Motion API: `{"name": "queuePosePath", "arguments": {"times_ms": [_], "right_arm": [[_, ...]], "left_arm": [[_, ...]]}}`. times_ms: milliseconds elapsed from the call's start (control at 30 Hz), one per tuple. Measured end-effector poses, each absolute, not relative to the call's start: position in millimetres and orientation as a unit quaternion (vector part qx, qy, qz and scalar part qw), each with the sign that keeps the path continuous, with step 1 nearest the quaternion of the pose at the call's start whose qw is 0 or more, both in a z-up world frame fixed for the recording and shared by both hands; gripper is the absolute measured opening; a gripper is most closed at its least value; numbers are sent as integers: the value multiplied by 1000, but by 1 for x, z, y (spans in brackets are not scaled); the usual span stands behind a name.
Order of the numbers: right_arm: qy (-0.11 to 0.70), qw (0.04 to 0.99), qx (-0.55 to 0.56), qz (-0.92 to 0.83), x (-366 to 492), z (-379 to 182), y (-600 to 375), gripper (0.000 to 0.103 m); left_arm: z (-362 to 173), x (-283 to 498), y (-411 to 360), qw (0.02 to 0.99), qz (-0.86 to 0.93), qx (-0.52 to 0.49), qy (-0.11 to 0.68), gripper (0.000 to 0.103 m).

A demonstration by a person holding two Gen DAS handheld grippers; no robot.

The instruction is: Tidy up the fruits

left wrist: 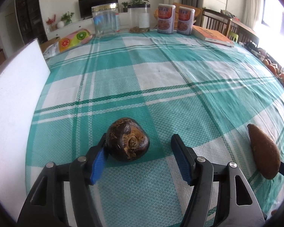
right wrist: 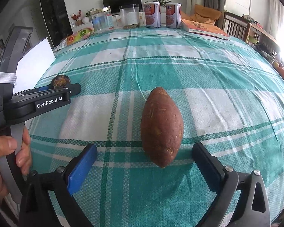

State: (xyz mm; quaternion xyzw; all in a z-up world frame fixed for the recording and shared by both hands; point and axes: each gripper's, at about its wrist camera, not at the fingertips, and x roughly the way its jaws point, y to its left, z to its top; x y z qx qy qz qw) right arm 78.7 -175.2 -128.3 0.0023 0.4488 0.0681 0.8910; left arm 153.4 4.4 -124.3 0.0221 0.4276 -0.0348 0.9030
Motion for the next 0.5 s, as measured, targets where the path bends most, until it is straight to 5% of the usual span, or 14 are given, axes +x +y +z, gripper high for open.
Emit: {"name": "queuePosePath", "arguments": {"times_ms": [300, 500], "right_arm": [[384, 906, 175, 30, 62, -105, -244, 100], [414, 880, 227, 53, 72, -108, -260, 96]], "left_arm": [[-121, 133, 13, 883, -68, -12, 464, 86], [-118, 146, 1, 884, -31, 38, 464, 86]]}}
